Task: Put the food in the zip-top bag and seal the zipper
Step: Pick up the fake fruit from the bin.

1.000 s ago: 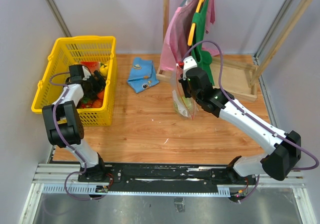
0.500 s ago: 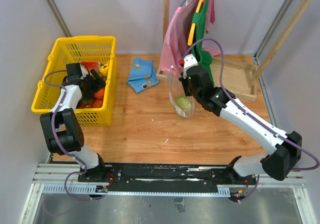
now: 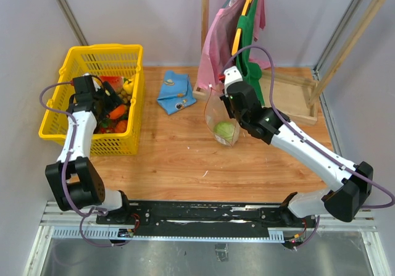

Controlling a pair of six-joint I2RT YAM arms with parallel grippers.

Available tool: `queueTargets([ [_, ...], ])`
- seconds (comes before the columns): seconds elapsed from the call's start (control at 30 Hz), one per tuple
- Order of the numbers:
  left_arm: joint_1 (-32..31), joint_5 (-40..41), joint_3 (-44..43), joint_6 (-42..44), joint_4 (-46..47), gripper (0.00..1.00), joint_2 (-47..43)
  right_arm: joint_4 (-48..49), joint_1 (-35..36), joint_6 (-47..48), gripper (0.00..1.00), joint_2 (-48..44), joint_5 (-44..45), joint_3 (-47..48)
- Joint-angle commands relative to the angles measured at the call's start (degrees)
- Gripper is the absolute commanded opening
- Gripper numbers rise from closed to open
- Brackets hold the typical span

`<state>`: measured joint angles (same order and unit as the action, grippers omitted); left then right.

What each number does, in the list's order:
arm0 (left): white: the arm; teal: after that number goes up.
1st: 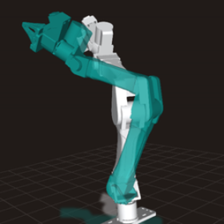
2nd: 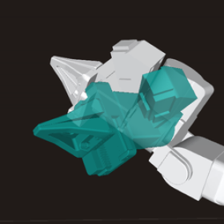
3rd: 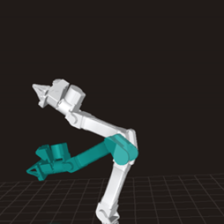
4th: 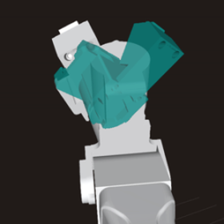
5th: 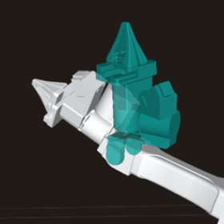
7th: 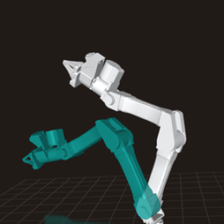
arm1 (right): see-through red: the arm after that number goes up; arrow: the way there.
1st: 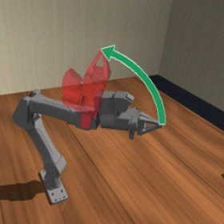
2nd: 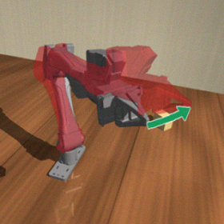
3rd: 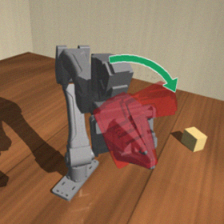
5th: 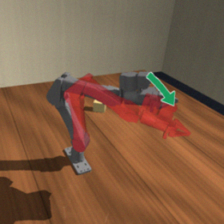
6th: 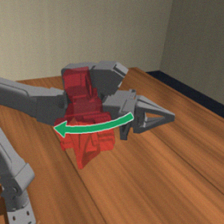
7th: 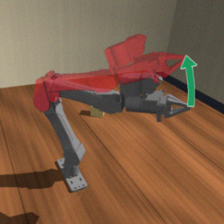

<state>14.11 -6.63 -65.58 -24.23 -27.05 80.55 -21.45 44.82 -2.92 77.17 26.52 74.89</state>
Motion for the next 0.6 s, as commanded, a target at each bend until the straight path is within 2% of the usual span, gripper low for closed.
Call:
queueTargets([
  [0.0,-0.21,3.03,-2.20,1.25,-1.42,0.38,-5.00,-0.19,1.41,0.28,0.01,-0.37,2.52,3.09],
  [0.2,-1.68,-1.48,-4.57,0.88,-2.40,0.37,-11.16,-1.57,2.21,-1.15,0.01,1.02,2.37,4.59],
  [0.57,-9.10,-8.89,-9.75,-0.46,-5.14,0.37,-17.23,-3.17,3.52,-4.71,0.01,3.17,4.04,5.89],
])
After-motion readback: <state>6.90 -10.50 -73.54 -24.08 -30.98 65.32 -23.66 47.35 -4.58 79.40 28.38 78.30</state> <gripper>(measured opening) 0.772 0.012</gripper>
